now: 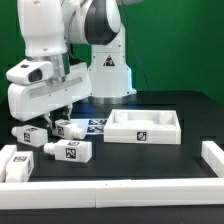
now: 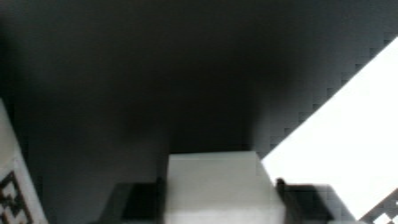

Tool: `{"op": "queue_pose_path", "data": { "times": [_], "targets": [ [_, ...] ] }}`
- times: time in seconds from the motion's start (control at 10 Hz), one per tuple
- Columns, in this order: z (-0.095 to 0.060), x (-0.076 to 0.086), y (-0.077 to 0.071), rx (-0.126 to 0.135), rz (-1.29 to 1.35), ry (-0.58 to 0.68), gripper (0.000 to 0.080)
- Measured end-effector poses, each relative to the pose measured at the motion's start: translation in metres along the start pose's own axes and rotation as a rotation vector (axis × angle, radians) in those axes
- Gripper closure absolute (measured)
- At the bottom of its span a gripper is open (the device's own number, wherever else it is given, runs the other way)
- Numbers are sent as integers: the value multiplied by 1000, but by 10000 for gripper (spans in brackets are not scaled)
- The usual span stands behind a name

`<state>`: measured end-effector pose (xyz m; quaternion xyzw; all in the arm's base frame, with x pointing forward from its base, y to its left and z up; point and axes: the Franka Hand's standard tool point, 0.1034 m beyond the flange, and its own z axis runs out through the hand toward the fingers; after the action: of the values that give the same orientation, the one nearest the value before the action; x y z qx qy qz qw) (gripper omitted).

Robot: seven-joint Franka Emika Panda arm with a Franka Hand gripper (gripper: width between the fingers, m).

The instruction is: Assemble one leg

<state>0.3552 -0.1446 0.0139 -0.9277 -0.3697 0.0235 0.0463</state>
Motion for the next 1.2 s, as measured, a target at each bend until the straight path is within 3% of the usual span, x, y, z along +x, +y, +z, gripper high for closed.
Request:
{"op": "queue_pose_path", "data": {
  "times": [0.2,0.3,0.4,0.6,0.8,0.9,1.2],
  "targets": [
    [-2,3,-1,1,64,1,283],
    [-15,15,-3,-10,223,6,283],
    [-26,29,-7,-20,313,12,172],
    [-37,50,-19,-31,400,20,151],
    [-34,85,-38,-24,581,24,150],
    [-33,95,-40,-25,571,24,150],
    [-31,92,-39,-24,570,21,150]
  ]
}}
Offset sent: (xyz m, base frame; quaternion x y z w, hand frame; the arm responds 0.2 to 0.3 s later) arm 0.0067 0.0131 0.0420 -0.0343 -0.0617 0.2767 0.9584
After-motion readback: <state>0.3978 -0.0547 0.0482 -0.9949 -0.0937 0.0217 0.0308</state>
